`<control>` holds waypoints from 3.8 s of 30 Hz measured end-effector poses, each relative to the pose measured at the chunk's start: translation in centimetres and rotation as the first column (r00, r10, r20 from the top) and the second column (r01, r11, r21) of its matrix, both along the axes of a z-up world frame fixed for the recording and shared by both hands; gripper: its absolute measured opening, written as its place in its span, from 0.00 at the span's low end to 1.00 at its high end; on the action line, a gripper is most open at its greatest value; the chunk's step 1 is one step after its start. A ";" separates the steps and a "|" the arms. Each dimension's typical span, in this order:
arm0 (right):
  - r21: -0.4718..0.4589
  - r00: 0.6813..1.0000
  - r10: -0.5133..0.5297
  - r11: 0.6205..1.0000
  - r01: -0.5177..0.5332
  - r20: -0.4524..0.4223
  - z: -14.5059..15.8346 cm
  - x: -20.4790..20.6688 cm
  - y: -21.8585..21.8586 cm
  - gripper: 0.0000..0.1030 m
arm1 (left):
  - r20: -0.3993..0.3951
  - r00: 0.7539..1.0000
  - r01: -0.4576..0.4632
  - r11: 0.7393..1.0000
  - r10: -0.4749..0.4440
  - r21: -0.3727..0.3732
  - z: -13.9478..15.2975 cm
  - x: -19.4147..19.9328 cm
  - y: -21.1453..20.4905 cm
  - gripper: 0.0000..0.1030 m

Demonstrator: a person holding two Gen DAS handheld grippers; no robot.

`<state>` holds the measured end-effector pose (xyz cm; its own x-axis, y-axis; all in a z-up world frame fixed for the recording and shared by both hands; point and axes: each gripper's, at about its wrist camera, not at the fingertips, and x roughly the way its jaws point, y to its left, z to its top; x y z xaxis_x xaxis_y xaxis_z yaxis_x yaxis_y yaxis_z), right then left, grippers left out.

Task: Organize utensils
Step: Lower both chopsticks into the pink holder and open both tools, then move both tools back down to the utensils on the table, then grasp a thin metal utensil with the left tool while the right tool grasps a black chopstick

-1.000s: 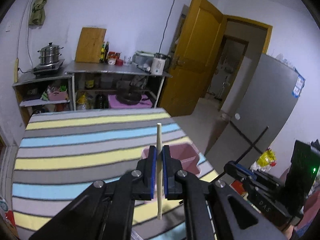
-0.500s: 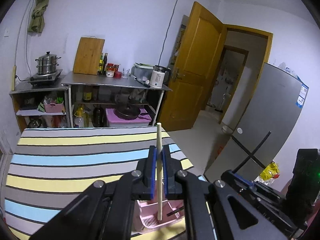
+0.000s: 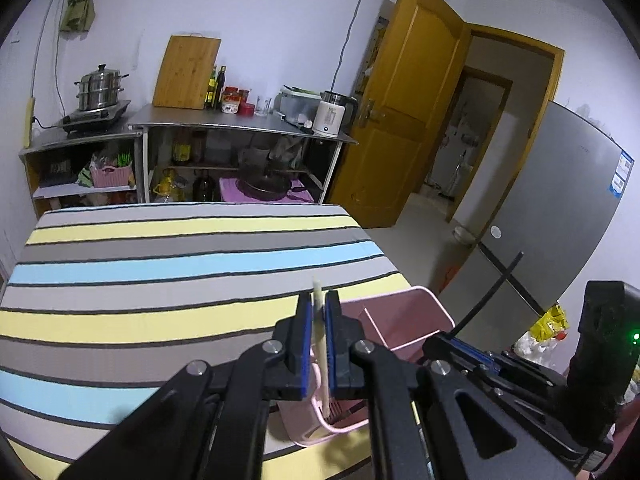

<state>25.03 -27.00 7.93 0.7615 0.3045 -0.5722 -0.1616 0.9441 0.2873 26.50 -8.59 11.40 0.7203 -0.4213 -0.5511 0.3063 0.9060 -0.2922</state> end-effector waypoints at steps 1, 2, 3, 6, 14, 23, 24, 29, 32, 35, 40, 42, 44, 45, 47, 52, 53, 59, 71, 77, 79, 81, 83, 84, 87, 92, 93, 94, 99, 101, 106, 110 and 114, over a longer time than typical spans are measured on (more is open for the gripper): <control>0.000 1.000 0.000 1.000 0.000 -0.004 -0.1 0.0 0.0 0.06 | -0.003 1.000 0.002 1.000 -0.002 -0.001 0.0 -0.1 0.1 0.07; 0.004 1.000 0.003 1.000 -0.003 -0.006 -0.2 -0.1 -0.1 0.06 | -0.008 1.000 0.002 1.000 -0.003 -0.002 0.0 -0.2 0.2 0.07; 0.006 1.000 0.004 1.000 -0.004 -0.005 -0.2 -0.2 -0.1 0.07 | -0.012 1.000 0.005 1.000 -0.005 -0.006 0.0 -0.3 0.3 0.07; -0.006 1.000 0.001 1.000 -0.001 0.010 0.1 -0.6 -0.2 0.12 | -0.009 1.000 0.004 1.000 -0.004 -0.011 0.5 -0.6 0.6 0.10; -0.012 0.997 -0.032 0.999 0.033 0.067 1.9 -3.4 -0.7 0.27 | 0.043 0.999 0.009 0.999 -0.008 -0.041 2.2 -4.1 2.5 0.18; -0.035 0.992 -0.001 0.999 0.005 0.124 2.4 -9.0 0.3 0.27 | 0.079 0.996 -0.034 0.999 0.037 -0.043 1.7 -9.9 5.8 0.22; -0.036 0.992 0.006 0.999 -0.002 0.127 2.4 -9.5 0.5 0.27 | 0.078 0.996 -0.044 0.998 0.047 -0.041 1.4 -10.6 6.3 0.23; -0.074 0.990 0.045 0.997 -0.035 0.135 1.8 -12.3 2.3 0.27 | 0.048 0.995 -0.080 0.996 0.082 -0.046 -0.6 -13.1 8.3 0.23; -0.086 0.990 0.067 0.995 -0.057 0.122 1.0 -13.5 3.1 0.27 | 0.037 0.994 -0.106 0.994 0.107 -0.025 -2.1 -14.7 9.2 0.23; -0.098 0.991 0.085 0.992 -0.075 0.103 0.1 -14.3 3.9 0.27 | 0.011 0.992 -0.127 0.992 0.128 -0.018 -3.7 -15.8 10.0 0.23; -0.106 0.992 0.115 0.988 -0.108 0.058 -1.5 -14.6 5.2 0.27 | -0.050 0.985 -0.168 0.986 0.167 -0.003 -6.7 -16.5 11.3 0.23; -0.104 0.991 0.126 0.987 -0.121 0.041 -2.2 -14.7 5.5 0.27 | -0.076 0.980 -0.185 0.983 0.184 0.000 -7.8 -16.4 11.6 0.23; -0.107 0.990 0.139 0.985 -0.135 0.027 -2.8 -14.5 6.0 0.27 | -0.105 0.974 -0.203 0.979 0.203 0.005 -8.9 -16.1 12.1 0.23; -0.108 0.989 0.145 0.984 -0.142 0.020 -3.2 -14.4 6.3 0.27 | -0.115 0.971 -0.209 0.978 0.208 0.006 -9.4 -16.0 12.2 0.23; -0.110 0.988 0.155 0.982 -0.153 0.007 -3.8 -14.1 6.7 0.27 | -0.137 0.965 -0.224 0.975 0.223 0.012 -10.3 -15.6 12.5 0.23; -0.115 0.984 0.173 0.978 -0.176 -0.035 -5.4 -13.0 7.8 0.25 | -0.199 0.945 -0.261 0.965 0.259 0.019 -12.4 -14.1 13.1 0.23; -0.117 0.983 0.176 0.977 -0.180 -0.045 -5.7 -12.6 8.0 0.25 | -0.217 0.939 -0.269 0.963 0.266 0.018 -12.8 -13.6 13.3 0.23; -0.139 0.972 0.208 0.965 -0.223 -0.110 -8.2 -9.8 9.6 0.20 | -0.298 0.909 -0.300 0.954 0.293 0.022 -15.3 -11.1 13.7 0.23; -0.163 0.938 0.266 0.939 -0.304 -0.221 -13.0 -4.3 13.4 0.10 | -0.287 0.906 -0.299 0.950 0.312 0.088 -16.1 -8.9 13.0 0.22; -0.161 0.931 0.285 0.932 -0.325 -0.226 -13.5 -3.4 14.1 0.10 | -0.262 0.909 -0.297 0.945 0.323 0.136 -16.1 -8.8 12.7 0.18; -0.163 0.930 0.291 0.930 -0.331 -0.226 -13.5 -3.2 14.4 0.10 | -0.256 0.911 -0.293 0.944 0.323 0.148 -16.1 -8.7 12.5 0.17; -0.169 0.928 0.293 0.927 -0.334 -0.229 -13.6 -2.9 14.7 0.10 | -0.250 0.913 -0.288 0.944 0.322 0.163 -16.0 -8.6 12.4 0.16; -0.180 0.928 0.292 0.925 -0.336 -0.232 -13.6 -2.6 15.0 0.10 | -0.245 0.916 -0.279 0.943 0.318 0.182 -16.0 -8.3 12.2 0.16; -0.180 0.927 0.291 0.925 -0.336 -0.236 -13.6 -2.4 15.0 0.10 | -0.241 0.917 -0.275 0.942 0.317 0.190 -16.0 -8.3 12.1 0.15; -0.176 0.927 0.275 0.929 -0.324 -0.255 -13.7 -1.8 14.8 0.10 | -0.241 0.918 -0.270 0.941 0.316 0.204 -15.9 -8.0 12.1 0.10; -0.180 0.933 0.243 0.938 -0.295 -0.266 -13.7 -2.9 13.9 0.06 | -0.258 0.920 -0.253 0.950 0.295 0.182 -15.8 -8.2 12.6 0.09; -0.177 0.934 0.239 0.940 -0.291 -0.266 -13.7 -3.3 13.5 0.06 | -0.260 0.921 -0.249 0.952 0.290 0.181 -15.9 -8.4 12.6 0.08; -0.171 0.937 0.227 0.945 -0.278 -0.267 -13.7 -3.9 13.0 0.06 | -0.261 0.923 -0.243 0.954 0.284 0.178 -15.9 -8.6 12.7 0.08; -0.140 0.944 0.173 0.966 -0.219 -0.281 -13.7 -6.3 10.6 0.06 | -0.292 0.923 -0.218 0.965 0.251 0.144 -15.8 -9.8 13.5 0.06; -0.131 0.942 0.169 0.968 -0.214 -0.289 -13.6 -7.3 9.9 0.06 | -0.303 0.922 -0.211 0.968 0.243 0.133 -15.8 -10.2 13.6 0.05; -0.139 0.934 0.186 0.961 -0.237 -0.306 -13.4 -6.9 10.0 0.06 | -0.315 0.918 -0.202 0.968 0.240 0.150 -15.7 -10.2 13.4 0.05; -0.170 0.930 0.192 0.952 -0.254 -0.314 -13.6 -5.4 11.1 0.06 | -0.316 0.916 -0.199 0.963 0.248 0.180 -15.6 -10.1 13.0 0.06; -0.186 0.928 0.193 0.947 -0.261 -0.319 -13.7 -4.3 11.8 0.06 | -0.317 0.915 -0.195 0.962 0.249 0.192 -15.6 -10.0 13.0 0.06</control>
<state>20.72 -15.21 -5.72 0.4750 0.2891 -0.8311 -0.3204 0.9365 0.1427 16.52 4.41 -4.22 0.5473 -0.1632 -0.8209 0.0007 0.9809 -0.1946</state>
